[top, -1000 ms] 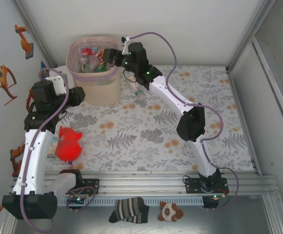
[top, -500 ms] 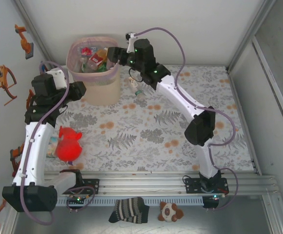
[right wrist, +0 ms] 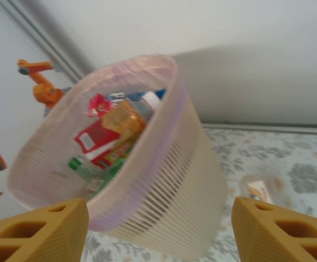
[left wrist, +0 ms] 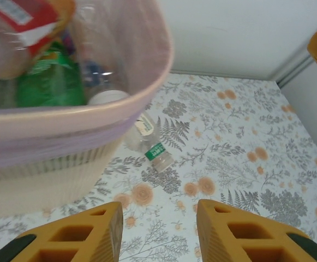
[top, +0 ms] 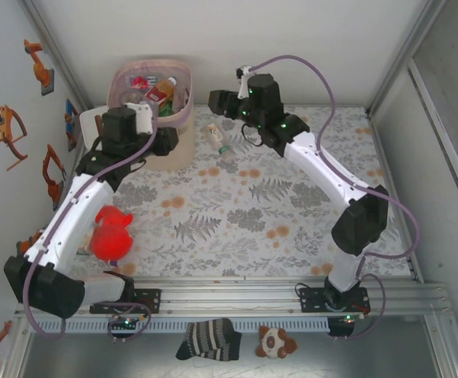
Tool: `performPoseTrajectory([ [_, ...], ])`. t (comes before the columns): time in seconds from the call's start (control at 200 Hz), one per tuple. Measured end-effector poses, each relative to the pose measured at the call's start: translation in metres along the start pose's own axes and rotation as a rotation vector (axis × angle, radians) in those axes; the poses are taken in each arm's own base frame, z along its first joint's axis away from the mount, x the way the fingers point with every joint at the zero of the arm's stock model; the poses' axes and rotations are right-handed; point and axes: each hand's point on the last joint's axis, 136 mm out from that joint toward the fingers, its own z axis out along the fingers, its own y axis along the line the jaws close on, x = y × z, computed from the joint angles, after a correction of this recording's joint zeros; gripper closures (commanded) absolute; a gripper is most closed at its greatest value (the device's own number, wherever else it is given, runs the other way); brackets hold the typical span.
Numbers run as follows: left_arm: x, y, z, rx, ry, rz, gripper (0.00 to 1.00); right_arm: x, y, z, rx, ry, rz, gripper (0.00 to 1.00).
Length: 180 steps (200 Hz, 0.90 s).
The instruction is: Put the plastic bottles in the bin
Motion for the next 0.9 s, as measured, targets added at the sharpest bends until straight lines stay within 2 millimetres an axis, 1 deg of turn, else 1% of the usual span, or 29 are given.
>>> performPoseTrajectory([
  [0.095,0.001,-0.014,0.013,0.009,0.012,0.023,0.6,0.006,-0.018,-0.009,0.052,0.018,-0.029,0.31],
  [0.185,0.001,-0.021,0.02,0.01,0.013,0.035,0.6,0.014,-0.027,-0.008,0.078,0.048,-0.093,0.31],
  [0.345,0.001,-0.025,0.021,0.008,0.01,0.044,0.59,0.049,-0.049,0.001,0.129,0.151,-0.247,0.31],
  [0.486,0.001,-0.024,0.021,-0.003,0.007,0.045,0.59,0.082,-0.077,0.023,0.191,0.24,-0.364,0.31],
  [0.611,0.001,-0.023,0.021,-0.007,0.005,0.044,0.54,0.123,-0.106,0.048,0.235,0.344,-0.431,0.31],
  [0.696,0.001,-0.023,0.021,-0.007,0.005,0.044,0.54,0.154,-0.124,0.064,0.249,0.426,-0.454,0.31],
  [0.771,0.0,-0.023,0.021,-0.007,0.004,0.044,0.54,0.177,-0.137,0.076,0.257,0.485,-0.466,0.31],
  [0.831,0.0,-0.023,0.02,-0.006,0.002,0.044,0.53,0.19,-0.144,0.085,0.262,0.518,-0.47,0.31],
  [0.901,-0.001,-0.024,0.018,-0.005,-0.003,0.045,0.53,0.199,-0.15,0.095,0.265,0.542,-0.475,0.31],
])
